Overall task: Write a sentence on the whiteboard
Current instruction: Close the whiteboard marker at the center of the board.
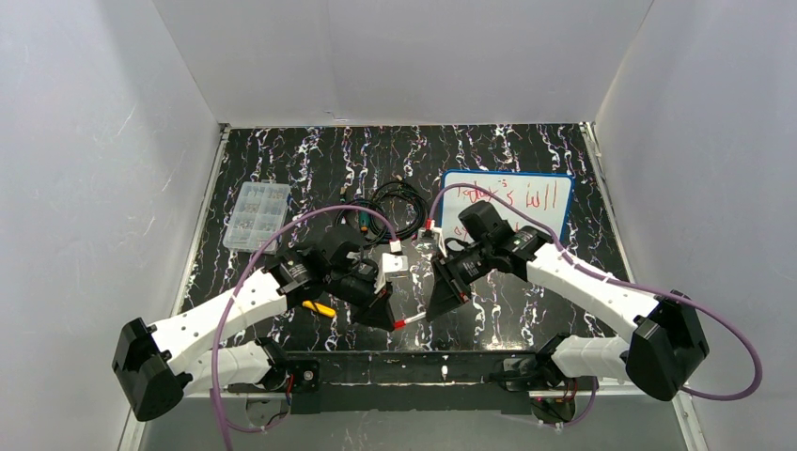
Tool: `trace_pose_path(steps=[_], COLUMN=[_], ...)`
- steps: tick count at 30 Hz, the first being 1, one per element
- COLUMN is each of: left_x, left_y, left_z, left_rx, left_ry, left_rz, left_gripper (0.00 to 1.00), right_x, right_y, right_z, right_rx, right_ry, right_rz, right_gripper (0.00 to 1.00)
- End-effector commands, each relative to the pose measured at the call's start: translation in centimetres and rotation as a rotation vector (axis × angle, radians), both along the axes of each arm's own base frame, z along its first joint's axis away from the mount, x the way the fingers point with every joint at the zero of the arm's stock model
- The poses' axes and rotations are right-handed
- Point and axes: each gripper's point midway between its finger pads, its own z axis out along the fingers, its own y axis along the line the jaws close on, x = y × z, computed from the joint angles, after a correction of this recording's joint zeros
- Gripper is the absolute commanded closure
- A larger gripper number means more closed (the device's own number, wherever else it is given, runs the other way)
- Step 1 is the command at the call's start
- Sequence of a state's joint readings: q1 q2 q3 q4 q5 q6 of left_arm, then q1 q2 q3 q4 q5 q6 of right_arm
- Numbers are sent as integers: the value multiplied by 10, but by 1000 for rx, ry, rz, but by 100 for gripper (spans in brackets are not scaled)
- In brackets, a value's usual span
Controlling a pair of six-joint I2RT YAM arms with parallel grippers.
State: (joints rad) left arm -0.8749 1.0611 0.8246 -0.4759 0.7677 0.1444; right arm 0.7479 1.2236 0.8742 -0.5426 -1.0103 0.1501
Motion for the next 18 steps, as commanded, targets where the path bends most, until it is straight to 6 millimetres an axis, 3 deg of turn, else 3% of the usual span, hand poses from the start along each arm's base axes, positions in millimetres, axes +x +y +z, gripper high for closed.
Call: trace_pose_path(steps=[1,18], left_x=[16,24], left_y=[-22,-41], left_z=[34,60], left_rx=[-163,-294], left_ry=[-111,-138], left_rz=[13,60], left_gripper=[100,100], right_x=[-5,-21], right_y=[15,29], right_z=[12,10], right_rx=[74,108], right_ry=[-51,-24], right_rz=[57,65], right_gripper=[99,99])
